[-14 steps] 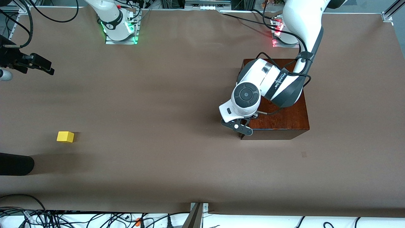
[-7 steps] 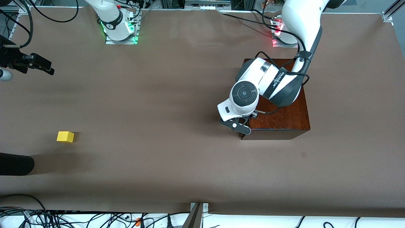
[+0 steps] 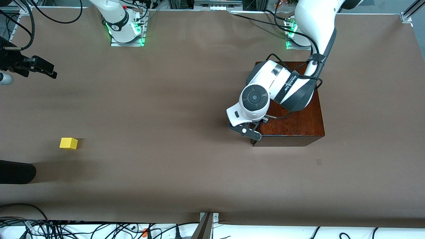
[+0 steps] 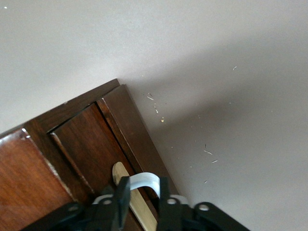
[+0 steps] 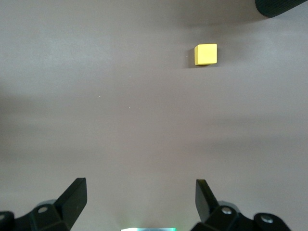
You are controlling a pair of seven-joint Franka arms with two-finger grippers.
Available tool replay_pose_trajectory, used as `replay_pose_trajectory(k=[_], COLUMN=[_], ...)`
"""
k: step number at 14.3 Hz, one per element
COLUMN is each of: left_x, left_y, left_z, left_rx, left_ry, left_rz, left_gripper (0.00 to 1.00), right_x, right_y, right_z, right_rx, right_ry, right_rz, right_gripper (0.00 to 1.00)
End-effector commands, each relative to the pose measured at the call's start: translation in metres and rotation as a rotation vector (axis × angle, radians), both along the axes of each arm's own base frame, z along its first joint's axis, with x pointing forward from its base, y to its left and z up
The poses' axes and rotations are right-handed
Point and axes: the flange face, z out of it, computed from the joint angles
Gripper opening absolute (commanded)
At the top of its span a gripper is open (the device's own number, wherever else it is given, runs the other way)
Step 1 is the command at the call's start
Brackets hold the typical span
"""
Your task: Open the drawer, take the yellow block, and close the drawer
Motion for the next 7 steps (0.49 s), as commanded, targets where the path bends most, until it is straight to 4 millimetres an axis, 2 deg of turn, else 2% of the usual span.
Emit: replay_pose_trajectory(k=[1,6,7], left_x=[-0.009,-0.016,-0.016], left_y=[0.020,0.011,0.013], left_z=[0.095,0.106,0.114], left_rx=[-0.002,-0.053,-0.063], left_ry=[-0.071,-0.046,-0.054], left_rz=[0.313,0.328,0.324], left_gripper=[0.00,0.00,0.00], right_x=[0.002,0.002,0.002], right_y=[0.000,0.000,0.000], right_z=[0.006,0.006,0.006], right_rx=[0.001,0.001,0.001], right_ry=[-0.004,-0.004,-0.004], right_rz=[-0.014,-0.014,-0.014], right_gripper=[1.00,1.00,1.00])
